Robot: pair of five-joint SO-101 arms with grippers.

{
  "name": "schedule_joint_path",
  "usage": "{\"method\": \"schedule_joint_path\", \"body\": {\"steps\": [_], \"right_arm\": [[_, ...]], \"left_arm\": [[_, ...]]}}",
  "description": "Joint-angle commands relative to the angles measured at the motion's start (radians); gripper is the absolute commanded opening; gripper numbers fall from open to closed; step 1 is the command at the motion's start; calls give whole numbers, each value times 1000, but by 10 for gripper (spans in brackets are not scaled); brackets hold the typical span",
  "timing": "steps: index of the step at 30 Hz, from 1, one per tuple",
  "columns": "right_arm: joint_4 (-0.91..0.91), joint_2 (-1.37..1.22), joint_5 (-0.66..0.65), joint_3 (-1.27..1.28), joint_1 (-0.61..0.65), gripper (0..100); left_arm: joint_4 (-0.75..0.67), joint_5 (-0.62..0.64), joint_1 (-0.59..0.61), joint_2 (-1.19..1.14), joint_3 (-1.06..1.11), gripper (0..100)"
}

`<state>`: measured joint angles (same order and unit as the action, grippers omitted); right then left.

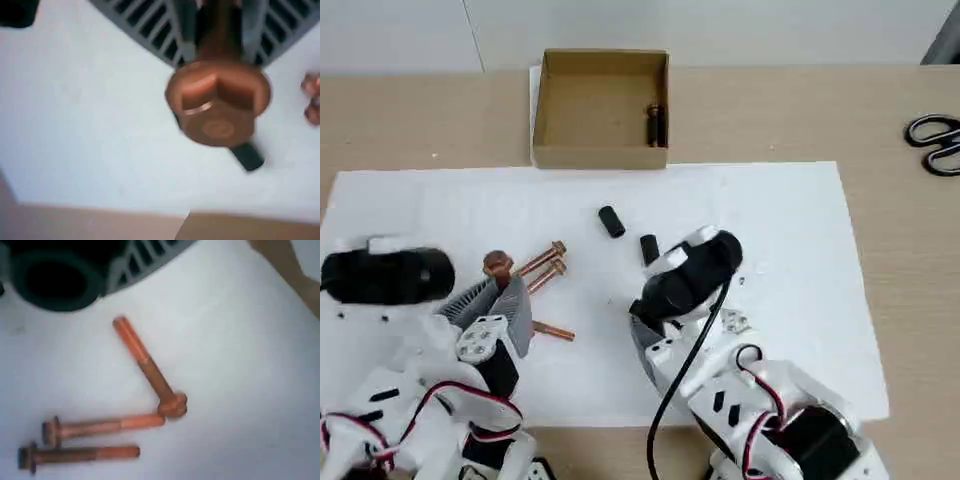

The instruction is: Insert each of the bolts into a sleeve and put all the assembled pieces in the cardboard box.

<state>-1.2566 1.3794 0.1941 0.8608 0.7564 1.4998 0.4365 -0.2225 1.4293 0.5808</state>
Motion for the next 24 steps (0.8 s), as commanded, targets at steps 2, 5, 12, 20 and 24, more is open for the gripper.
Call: {"method": "schedule_joint_path", "body": {"steps": [2, 5, 12, 20, 24], "right_arm": [[143, 12, -23, 48, 12, 4], [163, 13, -26, 83, 51, 4], [294, 7, -28, 164, 104, 4], [348, 5, -29, 212, 105, 4], [349, 12, -23, 212, 142, 4]], "left_arm": [[-167, -6, -5, 86, 82, 5], [-226, -6, -9, 127, 125, 5], [-285, 129, -169, 160, 147, 5], [-307, 149, -189, 158, 143, 5], [-307, 150, -190, 157, 151, 5]]}}
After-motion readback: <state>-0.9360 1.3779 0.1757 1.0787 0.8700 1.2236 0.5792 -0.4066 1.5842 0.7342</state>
